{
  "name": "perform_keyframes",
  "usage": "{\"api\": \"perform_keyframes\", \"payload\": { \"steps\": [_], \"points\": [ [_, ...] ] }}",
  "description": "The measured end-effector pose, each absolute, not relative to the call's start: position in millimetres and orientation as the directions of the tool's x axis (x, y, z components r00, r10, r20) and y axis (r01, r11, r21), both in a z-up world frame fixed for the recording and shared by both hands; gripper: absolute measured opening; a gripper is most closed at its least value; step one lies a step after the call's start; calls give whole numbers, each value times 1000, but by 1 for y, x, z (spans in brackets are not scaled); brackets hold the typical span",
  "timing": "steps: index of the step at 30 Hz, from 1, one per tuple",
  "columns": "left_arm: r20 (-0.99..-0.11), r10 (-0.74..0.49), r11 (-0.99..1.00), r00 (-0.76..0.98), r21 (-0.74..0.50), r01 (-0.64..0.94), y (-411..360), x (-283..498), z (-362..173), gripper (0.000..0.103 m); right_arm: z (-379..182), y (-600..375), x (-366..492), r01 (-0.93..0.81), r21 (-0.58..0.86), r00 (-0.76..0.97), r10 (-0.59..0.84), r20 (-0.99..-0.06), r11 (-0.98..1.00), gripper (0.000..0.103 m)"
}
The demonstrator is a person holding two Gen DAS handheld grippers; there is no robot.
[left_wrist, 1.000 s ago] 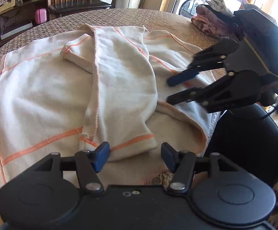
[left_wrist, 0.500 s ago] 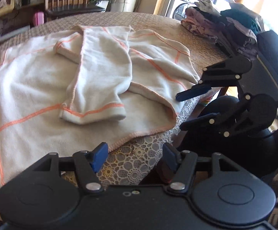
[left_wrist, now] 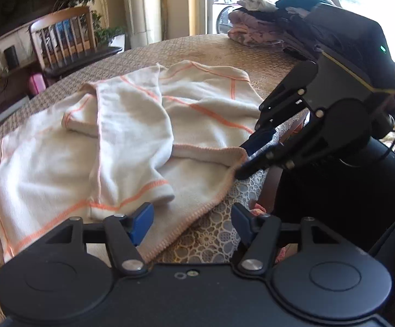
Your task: Fold clothes
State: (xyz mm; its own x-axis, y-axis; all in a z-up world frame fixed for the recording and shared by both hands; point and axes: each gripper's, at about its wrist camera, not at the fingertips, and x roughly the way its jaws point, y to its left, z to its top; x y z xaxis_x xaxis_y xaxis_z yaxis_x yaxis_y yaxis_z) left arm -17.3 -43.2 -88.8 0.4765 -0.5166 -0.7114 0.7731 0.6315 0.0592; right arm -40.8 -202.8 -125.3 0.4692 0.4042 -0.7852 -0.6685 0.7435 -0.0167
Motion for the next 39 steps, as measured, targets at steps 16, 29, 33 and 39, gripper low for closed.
{"api": "perform_keyframes", "payload": {
  "steps": [16, 29, 33, 39],
  "points": [
    [-702, -472, 396, 533, 371, 840, -76, -12, -112, 103, -101, -232, -13, -580, 257, 408, 549, -730, 773, 12],
    [-705, -446, 427, 551, 373, 824, -77, 8, -107, 103, -76, -244, 4, -583, 310, 442, 613, -655, 751, 12],
    [-698, -454, 471, 554, 341, 814, -76, 10, -101, 103, -76, -240, -16, -651, 190, 481, 593, -646, 735, 15],
    [-672, -486, 543, 559, 269, 796, -70, 17, -87, 103, -83, -246, -47, -687, -44, 574, 504, -645, 725, 66]
  ]
}}
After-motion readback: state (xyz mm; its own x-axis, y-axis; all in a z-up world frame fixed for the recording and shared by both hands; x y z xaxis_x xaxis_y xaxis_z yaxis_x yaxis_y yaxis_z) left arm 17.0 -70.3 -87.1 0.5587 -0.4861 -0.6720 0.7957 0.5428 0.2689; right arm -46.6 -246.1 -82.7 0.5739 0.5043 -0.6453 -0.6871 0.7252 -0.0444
